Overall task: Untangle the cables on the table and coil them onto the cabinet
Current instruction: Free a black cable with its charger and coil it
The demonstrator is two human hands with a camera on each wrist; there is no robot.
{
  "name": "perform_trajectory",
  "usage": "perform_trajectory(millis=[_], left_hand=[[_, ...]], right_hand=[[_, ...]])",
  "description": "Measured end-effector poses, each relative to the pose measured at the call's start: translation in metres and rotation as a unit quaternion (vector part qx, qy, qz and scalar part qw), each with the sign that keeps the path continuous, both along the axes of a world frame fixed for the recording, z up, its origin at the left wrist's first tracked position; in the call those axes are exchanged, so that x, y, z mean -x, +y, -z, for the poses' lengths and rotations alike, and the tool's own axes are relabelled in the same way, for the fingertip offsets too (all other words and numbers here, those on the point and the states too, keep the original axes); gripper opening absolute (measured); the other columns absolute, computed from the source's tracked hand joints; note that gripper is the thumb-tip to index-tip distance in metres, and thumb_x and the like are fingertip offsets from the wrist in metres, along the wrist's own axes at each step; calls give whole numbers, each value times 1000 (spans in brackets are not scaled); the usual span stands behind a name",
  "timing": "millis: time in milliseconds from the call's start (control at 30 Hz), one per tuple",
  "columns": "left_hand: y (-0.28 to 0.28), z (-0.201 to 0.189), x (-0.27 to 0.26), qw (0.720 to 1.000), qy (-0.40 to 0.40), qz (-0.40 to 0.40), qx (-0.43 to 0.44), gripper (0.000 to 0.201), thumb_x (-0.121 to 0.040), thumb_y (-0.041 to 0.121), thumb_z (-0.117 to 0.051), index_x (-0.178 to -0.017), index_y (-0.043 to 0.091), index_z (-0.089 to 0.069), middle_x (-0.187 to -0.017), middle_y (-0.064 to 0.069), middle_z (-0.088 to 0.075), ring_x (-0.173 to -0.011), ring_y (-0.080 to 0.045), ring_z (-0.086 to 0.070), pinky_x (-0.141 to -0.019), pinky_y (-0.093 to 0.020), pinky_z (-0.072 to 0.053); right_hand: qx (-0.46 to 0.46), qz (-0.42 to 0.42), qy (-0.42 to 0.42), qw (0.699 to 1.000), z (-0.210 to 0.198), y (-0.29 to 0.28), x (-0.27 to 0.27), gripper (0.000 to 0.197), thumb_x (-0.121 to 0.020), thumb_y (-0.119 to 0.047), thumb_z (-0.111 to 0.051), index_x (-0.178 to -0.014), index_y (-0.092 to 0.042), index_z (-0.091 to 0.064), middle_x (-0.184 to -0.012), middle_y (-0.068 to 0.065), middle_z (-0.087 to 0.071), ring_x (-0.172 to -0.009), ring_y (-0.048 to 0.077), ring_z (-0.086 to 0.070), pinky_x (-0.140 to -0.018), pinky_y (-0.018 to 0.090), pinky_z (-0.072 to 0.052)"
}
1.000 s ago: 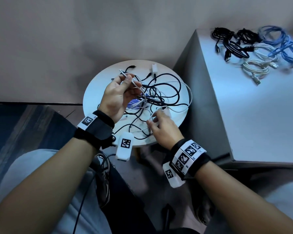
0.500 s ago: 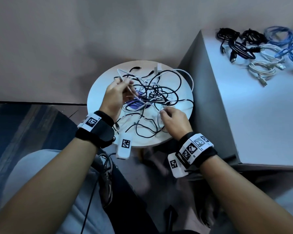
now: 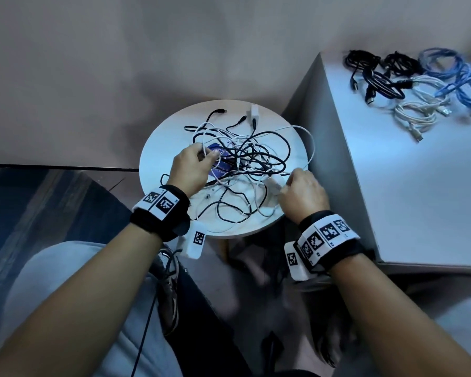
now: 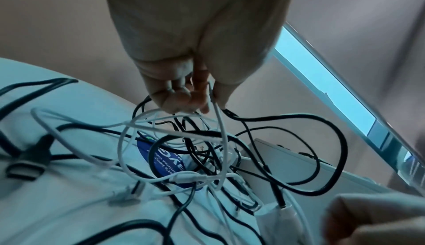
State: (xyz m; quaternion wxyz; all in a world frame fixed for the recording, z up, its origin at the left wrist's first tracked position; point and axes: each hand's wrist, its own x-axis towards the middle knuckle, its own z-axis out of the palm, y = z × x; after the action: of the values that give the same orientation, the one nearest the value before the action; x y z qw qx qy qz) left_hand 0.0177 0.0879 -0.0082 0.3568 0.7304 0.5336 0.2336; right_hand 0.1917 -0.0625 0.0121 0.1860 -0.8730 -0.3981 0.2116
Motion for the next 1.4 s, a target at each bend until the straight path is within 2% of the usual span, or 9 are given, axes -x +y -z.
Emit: perform_trajectory(millis=[100,200,400,533,633,800,1033,1233,1400], left_hand=[[-5,-7,-3,994,-76,-75,3,37,-91,45,-69,-110,17,-51,-98,-6,-60,-85,-24,-59,-82,-42,-53],[-28,-20,-12,977,-71,-72,-189,40,-93,34,-67,-122,11,-51,-120,-8,-48,-88,-15,-49,-76,-26,-43],[-49,-8,-25,918,43,284,-272,66,-97,38,-57,-157,27,-31,-162,9,-26,-126,-21,-53,-95,-36,-50],[-30,-4,-19,945,81,242,-202,55,-99,54,-50,-149,32,-44,-120,-3,-49,-102,-21,-55,-89,-45,-51],[-22,1,-12,956,84,228,-165,60,-94,72,-37,-108,26,-73,-98,-1,-50,-95,-20,-51,-89,-45,-46],[-22,10,-13,943,187,198,-190,57,-93,72,-40,-107,27,-72,-110,2,-48,-108,-19,-46,-101,-44,-39],[-12,23,-7,931,243,159,-221,44,-88,60,-64,-115,25,-62,-127,0,-47,-123,-23,-43,-114,-42,-26],[-11,5,-12,973,62,144,-167,47,-89,64,-57,-113,23,-61,-117,3,-57,-114,-21,-52,-108,-46,-36],[-15,-17,-15,957,-143,28,-249,45,-87,23,-60,-130,13,-51,-129,-3,-46,-98,-17,-56,-91,-43,-52]], right_hand=[[-34,-38,13,999,23,6,0,45,-101,-28,-47,-141,-9,-38,-133,16,-48,-116,38,-54,-93,42,-44],[-21,-61,-9,998,34,20,-2,43,-102,-32,-46,-143,-19,-40,-126,12,-50,-110,36,-57,-84,38,-42],[-11,-92,-17,996,37,40,5,41,-99,-29,-48,-137,-15,-49,-123,15,-49,-110,38,-59,-91,41,-45],[-76,-64,27,995,40,43,1,40,-97,-27,-52,-136,-17,-50,-117,16,-62,-110,35,-59,-90,39,-45],[-120,8,103,987,34,42,-2,37,-92,-33,-48,-128,-24,-54,-104,12,-70,-99,33,-65,-87,39,-52],[-251,123,228,933,2,45,-8,29,-75,-43,-42,-86,-28,-64,-81,3,-68,-83,38,-67,-74,50,-57],[-427,108,258,860,-50,45,-10,26,-76,-36,-49,-84,-26,-71,-79,-4,-67,-78,28,-62,-60,36,-42],[-449,66,265,851,-57,35,3,16,-76,-33,-48,-89,-35,-58,-92,8,-64,-75,27,-59,-54,32,-43],[-383,-15,265,885,-41,29,4,34,-79,-19,-43,-108,-18,-60,-74,1,-59,-64,16,-52,-54,28,-43]])
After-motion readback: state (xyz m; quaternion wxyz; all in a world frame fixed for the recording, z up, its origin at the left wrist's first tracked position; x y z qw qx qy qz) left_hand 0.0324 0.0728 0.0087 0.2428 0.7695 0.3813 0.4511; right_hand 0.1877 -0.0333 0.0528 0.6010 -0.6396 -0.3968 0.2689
